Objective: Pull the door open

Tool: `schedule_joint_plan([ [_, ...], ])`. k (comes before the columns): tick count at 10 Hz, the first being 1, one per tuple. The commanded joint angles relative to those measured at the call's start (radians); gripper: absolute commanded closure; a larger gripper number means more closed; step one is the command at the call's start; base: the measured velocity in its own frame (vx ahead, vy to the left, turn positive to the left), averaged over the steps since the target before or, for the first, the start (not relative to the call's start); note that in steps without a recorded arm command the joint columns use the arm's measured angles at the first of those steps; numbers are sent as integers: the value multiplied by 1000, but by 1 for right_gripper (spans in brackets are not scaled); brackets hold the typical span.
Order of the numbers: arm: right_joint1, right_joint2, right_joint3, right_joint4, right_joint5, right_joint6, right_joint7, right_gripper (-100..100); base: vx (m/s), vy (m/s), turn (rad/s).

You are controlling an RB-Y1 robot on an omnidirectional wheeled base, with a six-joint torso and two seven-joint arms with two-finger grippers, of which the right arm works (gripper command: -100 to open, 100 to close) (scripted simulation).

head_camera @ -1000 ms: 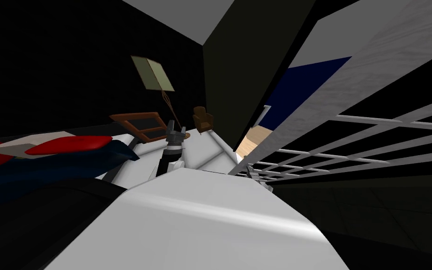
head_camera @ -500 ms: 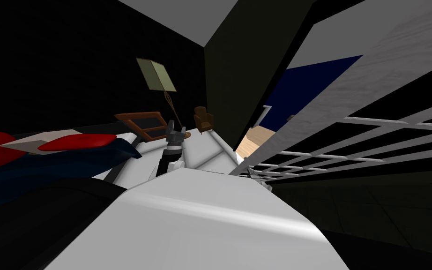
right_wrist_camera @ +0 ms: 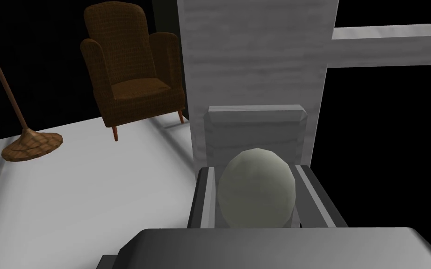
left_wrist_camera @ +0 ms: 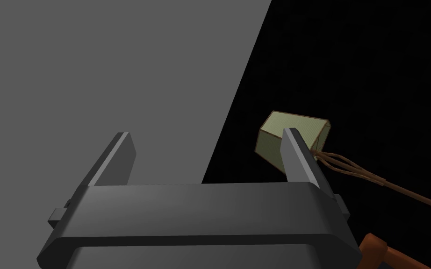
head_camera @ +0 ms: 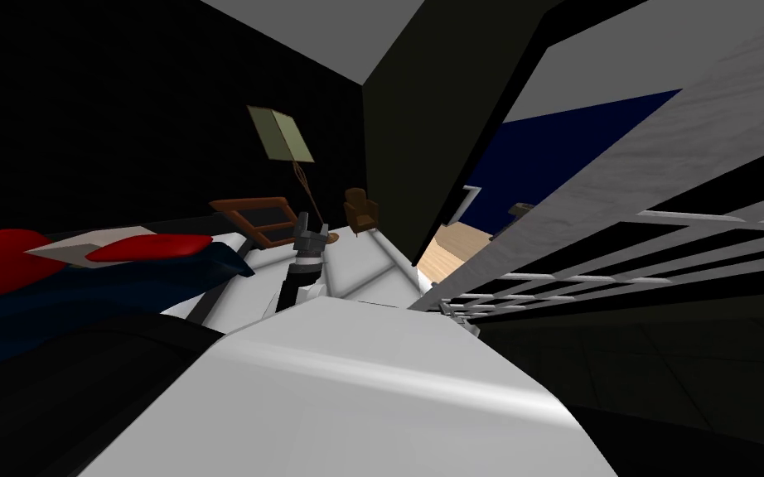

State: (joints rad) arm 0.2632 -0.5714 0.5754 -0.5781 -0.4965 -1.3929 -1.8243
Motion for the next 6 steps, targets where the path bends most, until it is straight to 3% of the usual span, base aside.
schedule_joint_plan([
  [1, 3, 9, 11, 30, 9, -32, -8, 100, -43, -29, 12],
  [3, 15, 10, 27, 68, 22, -88, -20, 100, -38, -29, 23],
  [4, 15, 10, 27, 68, 22, -88, -20, 100, -33, -40, 4],
  [6, 25, 11, 41, 101, 34, -136, -31, 100, -38, -35, 24],
])
